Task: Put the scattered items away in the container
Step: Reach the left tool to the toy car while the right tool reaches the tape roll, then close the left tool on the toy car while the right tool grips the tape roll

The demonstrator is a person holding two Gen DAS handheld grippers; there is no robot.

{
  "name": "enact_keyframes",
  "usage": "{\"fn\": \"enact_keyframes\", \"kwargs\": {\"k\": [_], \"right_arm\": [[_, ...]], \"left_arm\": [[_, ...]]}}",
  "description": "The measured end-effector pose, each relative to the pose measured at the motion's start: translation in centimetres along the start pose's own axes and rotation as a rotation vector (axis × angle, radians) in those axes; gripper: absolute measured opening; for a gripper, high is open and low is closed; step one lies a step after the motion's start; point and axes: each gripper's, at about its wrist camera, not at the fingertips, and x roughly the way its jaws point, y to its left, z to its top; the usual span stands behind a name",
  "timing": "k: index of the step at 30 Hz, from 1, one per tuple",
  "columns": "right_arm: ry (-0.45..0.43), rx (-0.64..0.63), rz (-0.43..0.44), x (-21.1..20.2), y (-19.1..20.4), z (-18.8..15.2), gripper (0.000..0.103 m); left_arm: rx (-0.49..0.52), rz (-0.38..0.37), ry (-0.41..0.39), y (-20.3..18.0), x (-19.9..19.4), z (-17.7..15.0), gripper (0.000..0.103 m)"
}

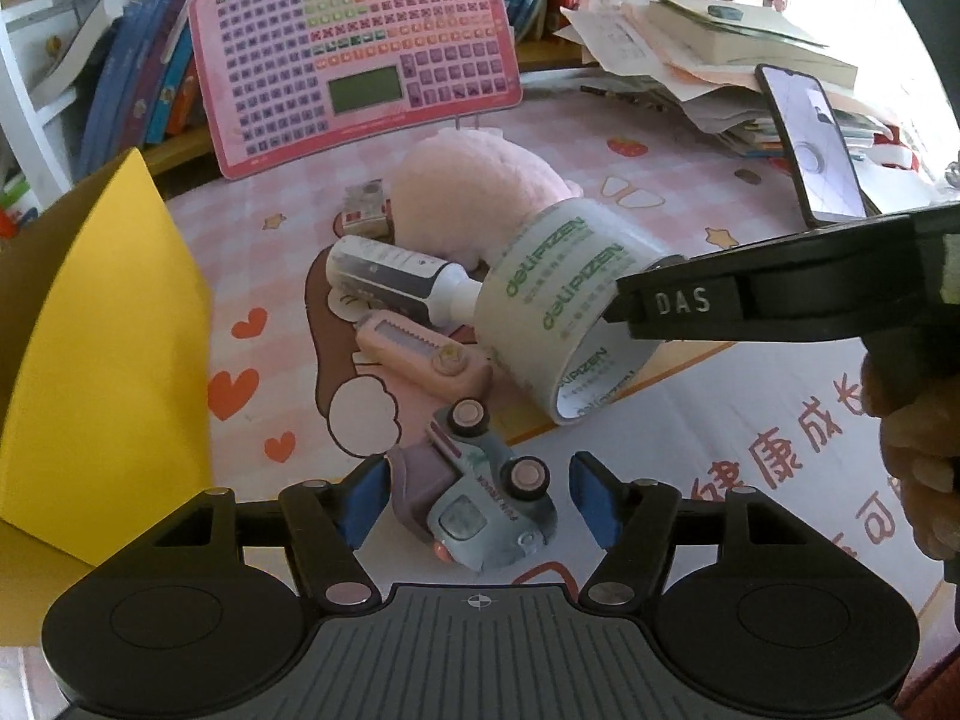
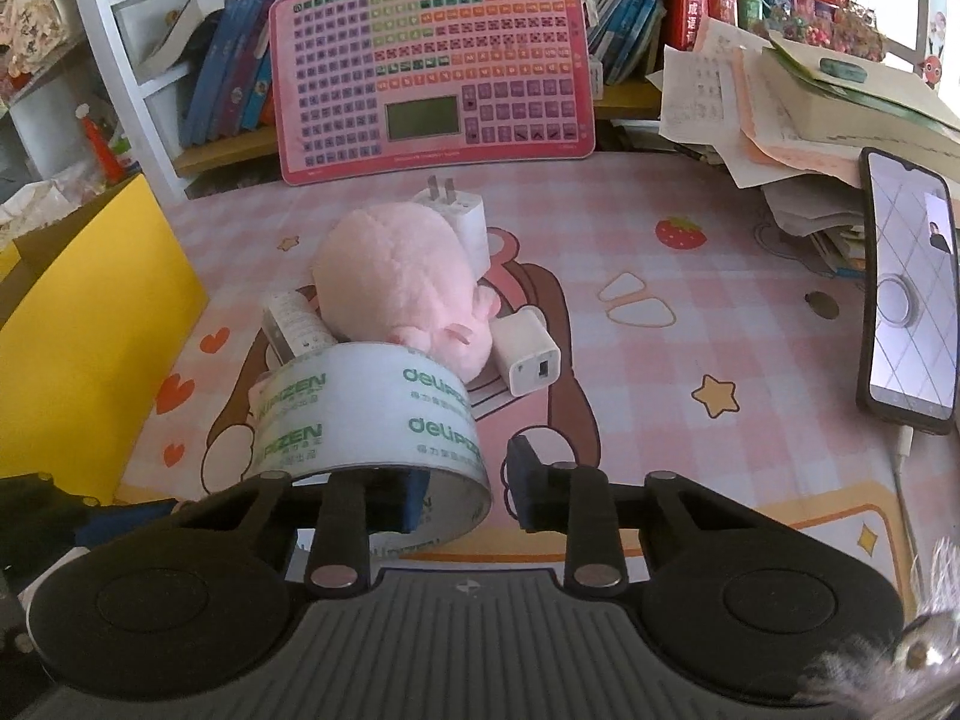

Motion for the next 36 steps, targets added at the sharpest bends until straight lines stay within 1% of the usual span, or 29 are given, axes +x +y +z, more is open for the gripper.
{"fn": "enact_keyframes", "kwargs": {"k": [2,4,7,9,12,20,26,31,36], "right_arm": [[0.003,0.004,0.004,0.1,-0.1,0.1,0.027],[0.003,0.011,0.010,0.2,-0.1,0.0,0.027],[0.006,0.011,0.023,0.3,0.1,0.0,0.026],[0.002,0.008,0.029,0.2,0.2,-0.1,0.015],[-0.003,0.013,0.037,-0.1,0.1,-0.3,0.010],[-0.006,0.011,0.059,-2.3,0.0,-1.4,0.010],[-0.006,0.000,0.070,-4.5,0.4,-3.0,0.010],[-0.015,-0.002,0.062,-5.4,1.1,-3.6,0.010],[-0.030,-0.007,0.047,-6.6,2.4,-4.5,0.010]], "left_arm": [[-0.013,-0.001,0.012,0.1,0.4,0.1,0.063],[-0.027,-0.003,0.022,0.2,0.7,0.1,0.053],[-0.046,-0.010,0.020,0.4,0.7,-0.1,0.052],[-0.052,-0.004,0.017,0.5,0.4,-0.3,0.052],[-0.068,-0.010,-0.001,0.7,-0.3,-0.5,0.052],[-0.081,-0.033,-0.042,0.4,-2.7,-1.3,0.052],[-0.126,-0.042,-0.060,1.3,-4.7,-2.5,0.052],[-0.129,-0.042,-0.073,1.9,-5.8,-3.7,0.052],[-0.122,-0.067,-0.089,2.5,-6.9,-4.9,0.052]]}}
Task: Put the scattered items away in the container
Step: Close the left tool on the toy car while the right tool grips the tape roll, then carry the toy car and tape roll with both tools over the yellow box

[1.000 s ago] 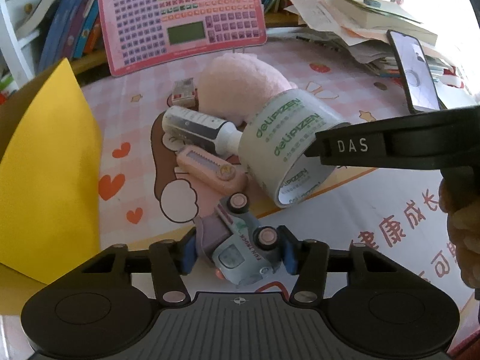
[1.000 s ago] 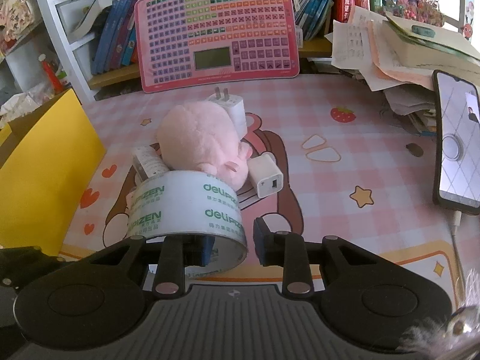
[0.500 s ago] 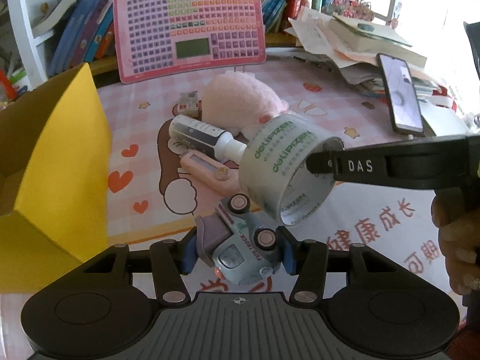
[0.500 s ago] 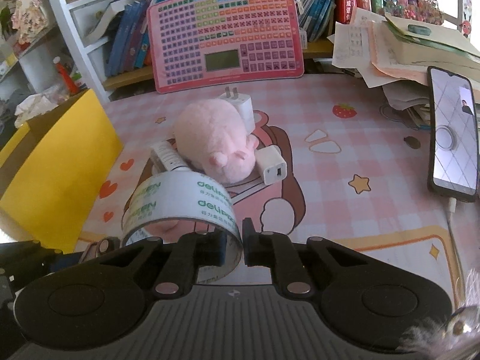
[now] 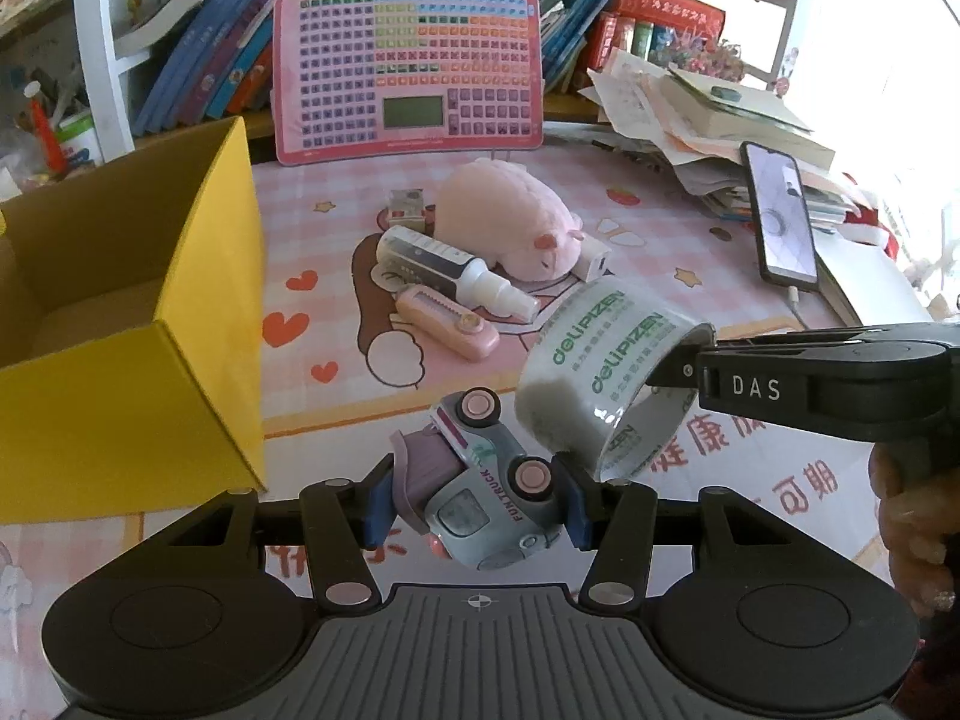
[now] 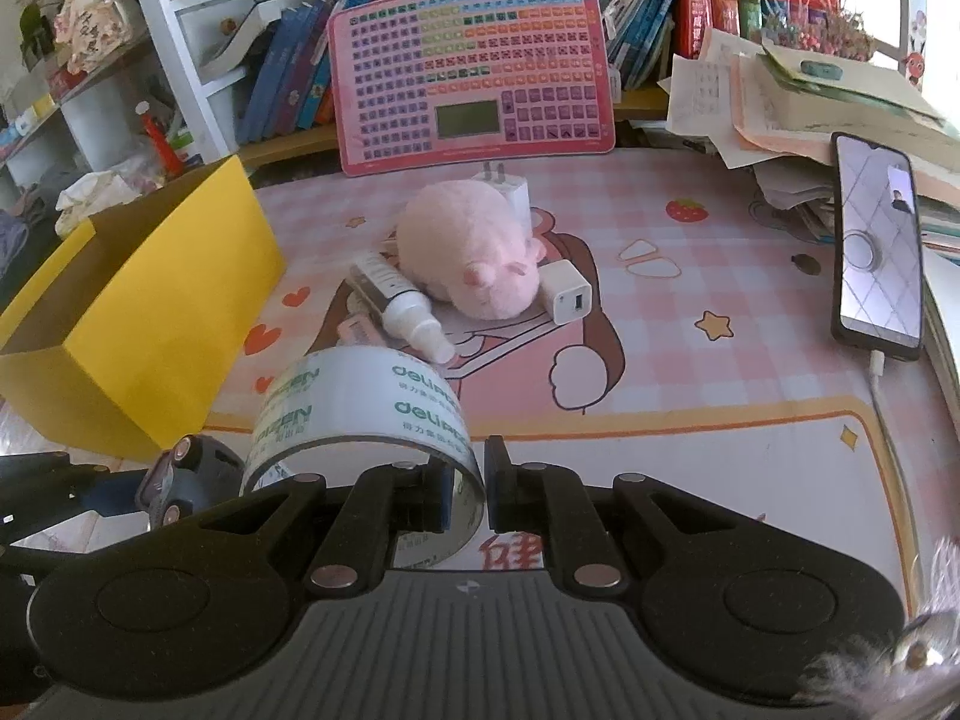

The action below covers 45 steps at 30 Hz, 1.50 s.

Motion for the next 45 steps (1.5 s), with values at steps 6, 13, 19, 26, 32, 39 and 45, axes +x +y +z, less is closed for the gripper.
{"fn": "enact_keyframes", "kwargs": {"k": [6,13,19,26,32,39,45], "right_arm": [[-0.014,0.029,-0.043,-1.5,2.4,-1.4,0.010],[-0.008,0.035,-0.061,-3.0,6.6,-3.6,0.010],[-0.009,0.031,-0.071,-4.0,10.0,-5.3,0.010],[-0.012,0.026,-0.081,-4.9,13.5,-7.0,0.010],[-0.011,-0.003,-0.078,-5.3,16.8,-8.2,0.010],[-0.006,-0.076,-0.050,-5.5,20.8,-8.7,0.010],[-0.004,-0.146,-0.010,-5.2,23.8,-8.7,0.010]], "left_arm": [[0.011,-0.040,-0.014,1.6,-2.1,-1.7,0.052],[0.017,-0.064,-0.015,4.8,-4.9,-4.1,0.052],[0.007,-0.074,-0.023,7.6,-7.1,-5.7,0.052],[0.011,-0.097,-0.042,10.2,-9.3,-7.4,0.052],[0.005,-0.103,-0.064,12.5,-10.8,-8.8,0.052],[-0.047,-0.079,-0.082,15.8,-12.6,-10.5,0.052],[-0.093,-0.040,-0.100,18.0,-13.9,-11.6,0.052]]}}
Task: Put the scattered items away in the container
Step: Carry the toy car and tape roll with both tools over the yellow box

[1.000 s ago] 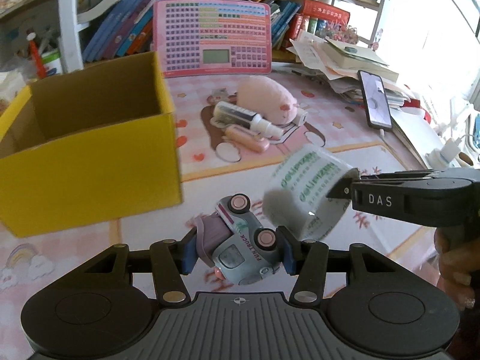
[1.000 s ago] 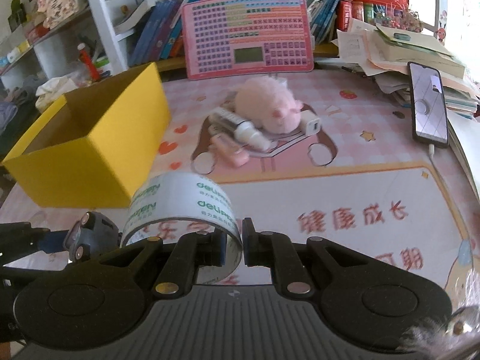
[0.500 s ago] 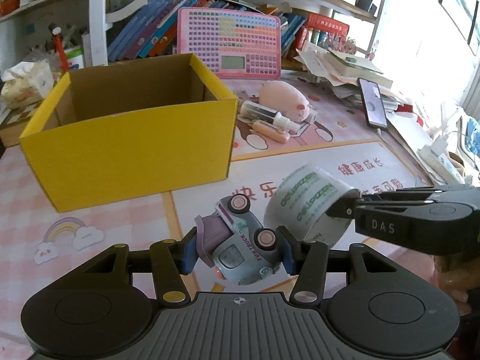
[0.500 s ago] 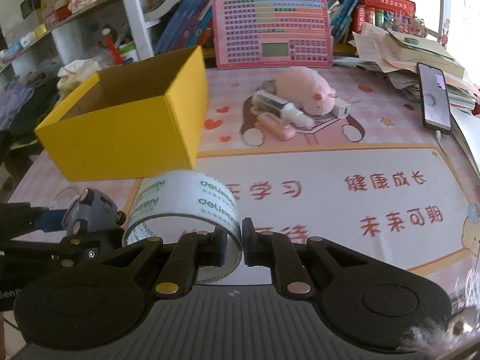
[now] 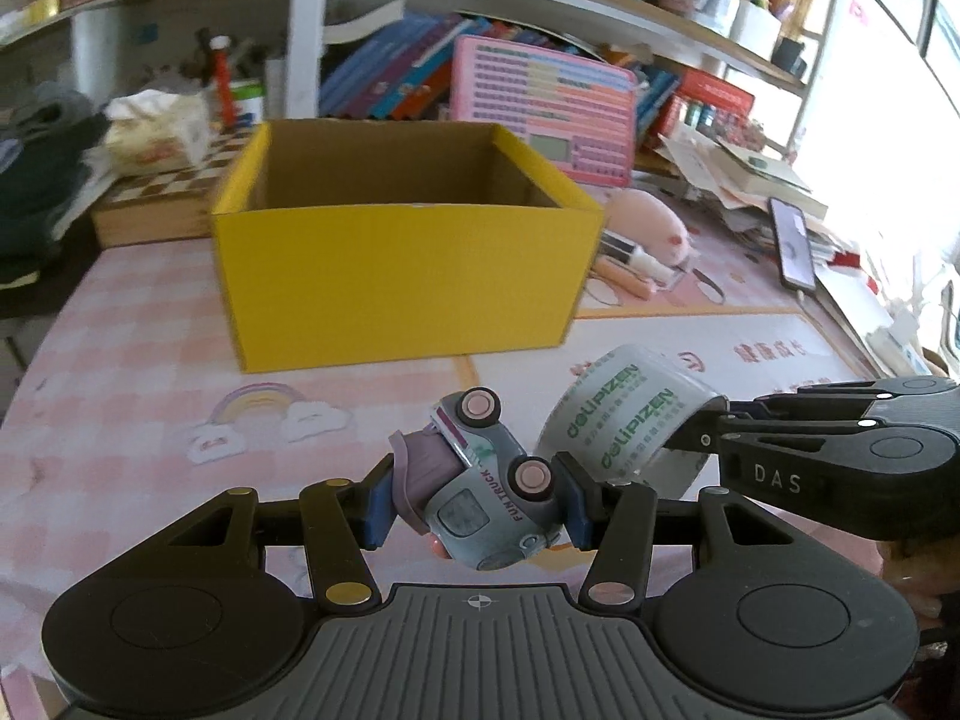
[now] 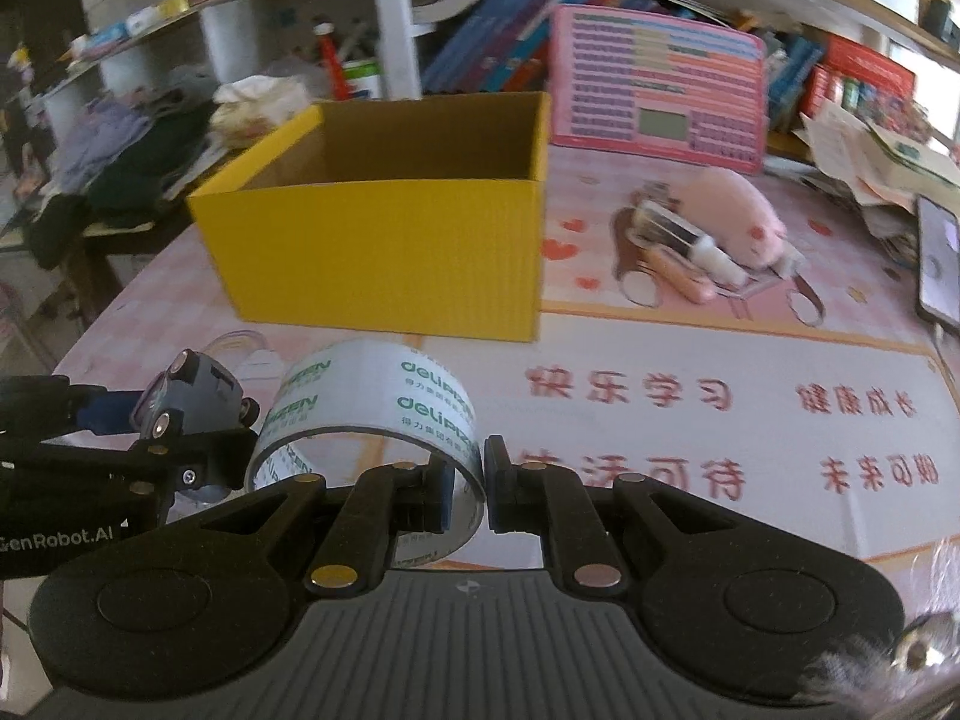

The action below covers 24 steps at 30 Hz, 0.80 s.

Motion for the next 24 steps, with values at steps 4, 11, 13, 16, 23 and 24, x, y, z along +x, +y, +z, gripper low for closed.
{"fn": "enact_keyframes", "kwargs": {"k": [4,11,13,16,23,24], "right_arm": [[-0.013,-0.041,0.022,0.0,1.5,0.5,0.010],[-0.044,-0.105,0.057,0.2,3.3,1.6,0.010],[-0.056,-0.121,0.065,0.2,3.7,2.0,0.010],[-0.085,-0.143,0.070,0.0,3.8,2.7,0.010],[-0.184,-0.174,0.068,-0.7,3.1,5.9,0.010],[-0.199,-0.172,0.068,-0.7,2.8,6.6,0.010]], "left_arm": [[-0.022,0.025,-0.015,1.3,-0.9,-0.3,0.052],[-0.049,0.066,-0.057,2.8,-2.1,-0.2,0.052],[-0.047,0.076,-0.070,3.0,-2.3,0.0,0.052],[-0.033,0.093,-0.097,3.0,-2.7,0.6,0.052],[0.041,0.109,-0.184,2.4,-3.1,3.6,0.052],[0.051,0.108,-0.196,2.2,-3.0,4.2,0.052]]}}
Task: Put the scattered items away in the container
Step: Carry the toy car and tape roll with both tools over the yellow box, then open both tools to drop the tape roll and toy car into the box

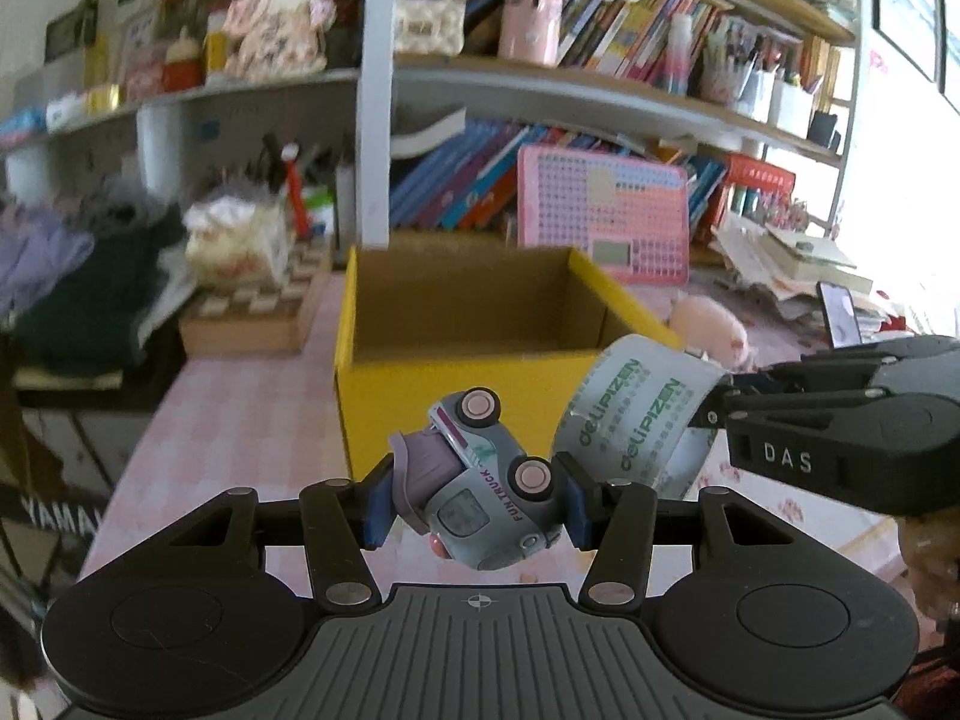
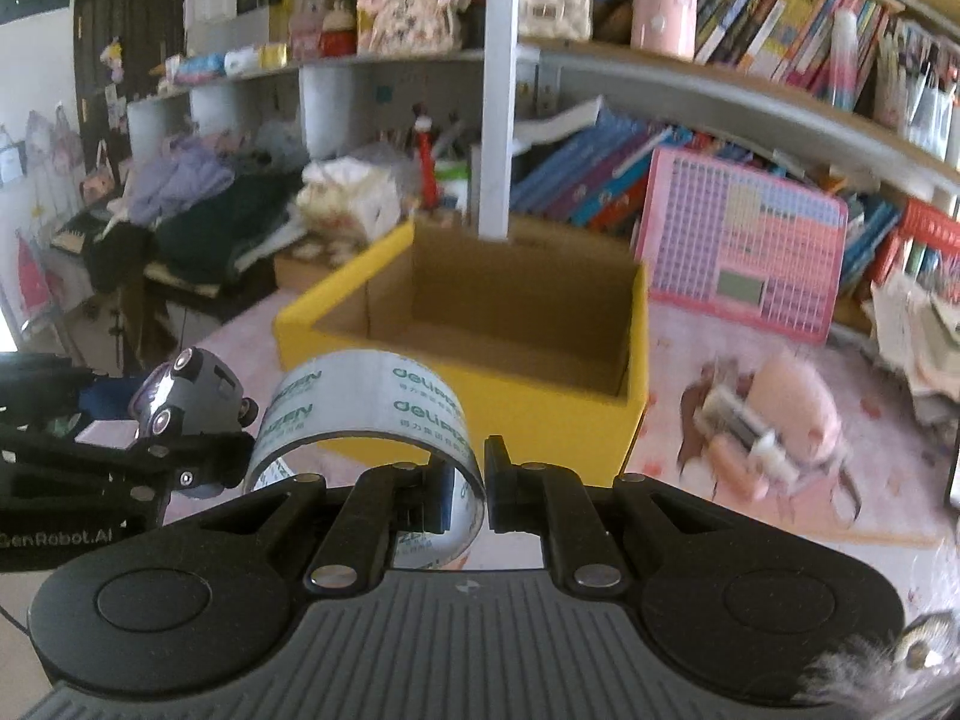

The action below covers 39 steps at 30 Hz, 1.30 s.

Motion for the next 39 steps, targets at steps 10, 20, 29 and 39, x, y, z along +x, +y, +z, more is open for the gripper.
{"fn": "enact_keyframes", "kwargs": {"k": [10,20,29,39], "right_arm": [[-0.069,-0.007,-0.020,3.2,-3.3,5.5,0.010],[0.085,-0.086,-0.022,12.3,-5.3,7.8,0.010],[0.250,-0.245,-0.006,20.2,-6.0,6.6,0.010],[0.271,-0.282,0.029,21.5,-5.5,6.8,0.011]], "left_arm": [[0.098,-0.012,-0.080,-0.5,3.6,5.5,0.052],[0.153,0.017,0.046,0.8,12.1,7.2,0.052],[0.217,0.034,0.206,1.7,18.8,7.3,0.052],[0.362,0.069,0.239,1.2,21.3,7.0,0.053]]}}
